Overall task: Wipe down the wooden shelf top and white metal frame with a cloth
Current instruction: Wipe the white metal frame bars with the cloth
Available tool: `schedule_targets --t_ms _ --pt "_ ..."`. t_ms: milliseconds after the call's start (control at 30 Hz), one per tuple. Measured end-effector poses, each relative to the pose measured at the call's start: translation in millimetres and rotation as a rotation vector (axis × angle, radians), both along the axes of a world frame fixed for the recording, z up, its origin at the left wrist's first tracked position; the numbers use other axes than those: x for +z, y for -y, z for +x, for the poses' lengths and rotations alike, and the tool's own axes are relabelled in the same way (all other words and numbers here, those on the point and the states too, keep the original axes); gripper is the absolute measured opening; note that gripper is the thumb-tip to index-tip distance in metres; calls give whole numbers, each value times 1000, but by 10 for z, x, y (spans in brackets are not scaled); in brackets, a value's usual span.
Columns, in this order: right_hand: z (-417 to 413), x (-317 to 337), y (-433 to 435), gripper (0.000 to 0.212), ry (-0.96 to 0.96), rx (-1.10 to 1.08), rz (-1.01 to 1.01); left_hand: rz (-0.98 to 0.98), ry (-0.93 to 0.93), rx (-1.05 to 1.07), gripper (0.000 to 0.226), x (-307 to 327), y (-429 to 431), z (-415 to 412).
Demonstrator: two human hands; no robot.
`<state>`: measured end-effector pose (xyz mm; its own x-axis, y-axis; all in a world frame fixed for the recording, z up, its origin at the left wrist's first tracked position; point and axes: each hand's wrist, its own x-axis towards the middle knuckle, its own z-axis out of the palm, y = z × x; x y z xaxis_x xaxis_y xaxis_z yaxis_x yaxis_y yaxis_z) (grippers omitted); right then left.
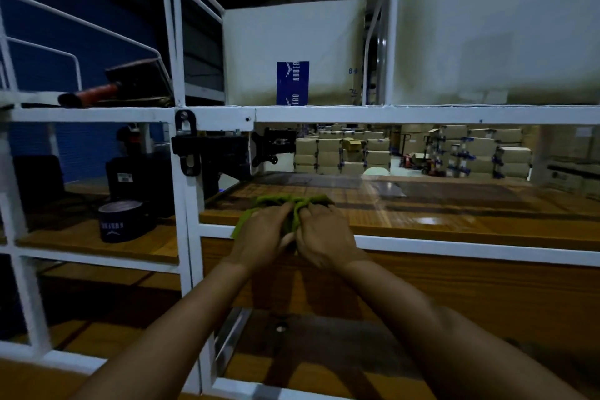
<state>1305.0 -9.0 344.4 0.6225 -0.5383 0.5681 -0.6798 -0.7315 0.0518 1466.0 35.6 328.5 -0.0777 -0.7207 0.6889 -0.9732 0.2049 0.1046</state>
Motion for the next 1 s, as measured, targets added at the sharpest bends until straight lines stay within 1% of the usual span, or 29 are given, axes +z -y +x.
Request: schedule_targets --t_ms 67,167,200,300,333,400,467,533,600,633,700,733,800,867,900,933,1000 --pt "-70 -8 -4 37 -20 -24 7 -26 29 -1 63 -26 1 -80" --pt "-281 -34 -14 45 -5 -69 -2 -32 62 -50 61 -2 51 -285" --pt "-370 -46 -1 44 -2 -82 -8 -31 68 -71 62 10 67 -376" --pt "-663 -91 40 35 3 -143 -54 -37 108 -114 74 4 139 -635" --pt "-759 -101 49 36 17 -168 -73 -36 126 -113 79 -7 160 -700" --pt "-941 -118 63 49 24 -234 -100 -33 160 -93 86 -22 199 -773" --pt "-1113 -130 62 66 -26 -325 -88 -30 188 -70 89 -48 212 -763" --pt "-1259 -123 25 73 -103 -414 -87 -20 232 -39 85 -62 192 -683" --pt "-1342 -99 -54 76 -161 -507 -67 8 266 -4 76 -62 146 -573" --pt "-1346 -66 -110 74 -176 -555 -64 12 277 9 73 -49 114 -521" --pt "-1285 24 -219 61 -149 -623 -102 -11 300 49 67 1 43 -434" --pt "-1226 64 -262 50 -108 -616 -156 -36 308 72 64 28 16 -402" --pt "-1079 102 -307 31 -3 -503 -254 -87 301 87 56 81 -6 -370" --pt "-889 52 -288 25 17 -338 -193 -98 312 21 45 98 39 -358" --pt "-779 -6 -264 27 -6 -281 -138 -82 303 -40 42 91 74 -344" --pt "-679 -69 -230 33 -8 -239 -103 -56 274 -101 43 82 105 -319" --pt "-541 -157 -133 49 26 -195 -86 -45 223 -150 50 51 158 -220"
